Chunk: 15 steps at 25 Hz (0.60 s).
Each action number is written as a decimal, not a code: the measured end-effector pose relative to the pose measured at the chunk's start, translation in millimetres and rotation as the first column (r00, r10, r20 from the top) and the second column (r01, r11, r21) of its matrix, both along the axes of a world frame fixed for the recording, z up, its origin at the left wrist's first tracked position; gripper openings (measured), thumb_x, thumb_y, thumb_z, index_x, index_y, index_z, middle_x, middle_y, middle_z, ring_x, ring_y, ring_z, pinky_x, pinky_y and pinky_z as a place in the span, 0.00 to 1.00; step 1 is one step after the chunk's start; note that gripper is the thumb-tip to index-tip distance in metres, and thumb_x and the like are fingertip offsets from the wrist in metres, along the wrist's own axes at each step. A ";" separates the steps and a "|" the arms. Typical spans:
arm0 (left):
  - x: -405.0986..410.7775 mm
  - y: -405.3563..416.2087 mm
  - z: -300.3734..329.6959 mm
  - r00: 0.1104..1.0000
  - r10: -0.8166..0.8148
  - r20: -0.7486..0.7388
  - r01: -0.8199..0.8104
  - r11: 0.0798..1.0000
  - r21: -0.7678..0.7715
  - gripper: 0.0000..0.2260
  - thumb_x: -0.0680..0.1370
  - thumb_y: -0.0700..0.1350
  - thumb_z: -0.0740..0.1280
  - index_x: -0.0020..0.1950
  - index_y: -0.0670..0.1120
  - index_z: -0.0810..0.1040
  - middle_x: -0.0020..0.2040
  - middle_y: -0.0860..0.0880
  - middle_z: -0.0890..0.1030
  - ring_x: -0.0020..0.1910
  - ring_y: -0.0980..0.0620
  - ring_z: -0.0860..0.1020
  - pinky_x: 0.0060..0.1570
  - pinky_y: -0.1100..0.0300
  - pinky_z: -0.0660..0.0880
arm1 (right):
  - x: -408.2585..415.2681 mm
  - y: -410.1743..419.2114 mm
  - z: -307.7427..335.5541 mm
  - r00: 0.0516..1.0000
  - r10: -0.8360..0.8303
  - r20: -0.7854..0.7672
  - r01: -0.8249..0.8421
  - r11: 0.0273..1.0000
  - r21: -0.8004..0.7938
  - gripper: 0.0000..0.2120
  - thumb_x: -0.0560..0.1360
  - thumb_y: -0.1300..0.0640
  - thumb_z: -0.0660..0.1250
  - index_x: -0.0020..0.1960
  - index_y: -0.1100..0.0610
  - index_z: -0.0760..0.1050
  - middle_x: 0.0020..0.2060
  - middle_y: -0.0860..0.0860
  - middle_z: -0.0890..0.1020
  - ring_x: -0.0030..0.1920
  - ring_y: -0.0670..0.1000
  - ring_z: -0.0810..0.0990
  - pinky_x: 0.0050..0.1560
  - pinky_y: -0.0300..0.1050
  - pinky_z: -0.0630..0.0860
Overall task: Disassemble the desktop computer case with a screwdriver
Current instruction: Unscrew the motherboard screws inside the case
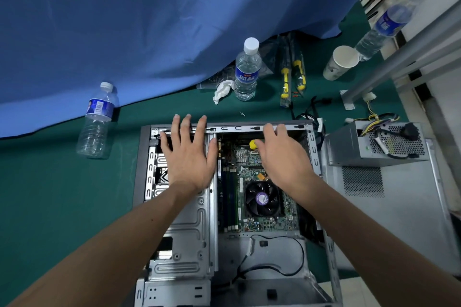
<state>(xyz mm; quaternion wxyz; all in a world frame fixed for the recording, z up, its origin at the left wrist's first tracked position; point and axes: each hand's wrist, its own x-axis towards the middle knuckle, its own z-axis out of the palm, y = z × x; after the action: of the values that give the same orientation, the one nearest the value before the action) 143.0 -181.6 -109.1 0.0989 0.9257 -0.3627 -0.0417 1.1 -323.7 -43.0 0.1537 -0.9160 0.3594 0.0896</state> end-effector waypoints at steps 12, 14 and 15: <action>-1.0 -0.2 0.9 1.000 0.012 0.004 -0.012 1.000 -0.014 0.25 0.82 0.62 0.45 0.77 0.55 0.59 0.76 0.46 0.61 0.79 0.47 0.49 0.74 0.38 0.47 | -9.4 -8.4 -1.5 0.984 0.109 0.139 -0.122 0.989 0.090 0.17 0.76 0.66 0.64 0.62 0.56 0.67 0.58 0.53 0.70 0.53 0.55 0.69 0.46 0.46 0.70; -1.5 -0.4 1.4 1.000 0.018 0.009 -0.017 1.000 -0.014 0.25 0.82 0.61 0.46 0.77 0.55 0.59 0.76 0.46 0.61 0.79 0.47 0.49 0.74 0.38 0.47 | -13.6 -9.1 -2.6 0.980 0.095 0.172 -0.123 0.979 0.161 0.22 0.71 0.70 0.66 0.62 0.56 0.68 0.59 0.52 0.68 0.57 0.54 0.67 0.49 0.45 0.70; -1.3 -0.7 1.4 1.000 0.018 0.009 -0.018 1.000 -0.014 0.25 0.82 0.61 0.46 0.77 0.55 0.59 0.76 0.46 0.61 0.79 0.47 0.49 0.74 0.38 0.47 | -14.9 -9.1 -2.9 0.982 0.059 0.181 -0.092 0.980 0.179 0.20 0.73 0.68 0.66 0.62 0.57 0.68 0.58 0.53 0.68 0.57 0.54 0.68 0.50 0.45 0.71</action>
<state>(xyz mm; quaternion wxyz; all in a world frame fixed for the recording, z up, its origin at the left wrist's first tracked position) 141.7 -182.4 -107.7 0.1038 0.9284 -0.3551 -0.0339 -13.8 -332.8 -45.8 0.2663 -0.9149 0.2995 0.0482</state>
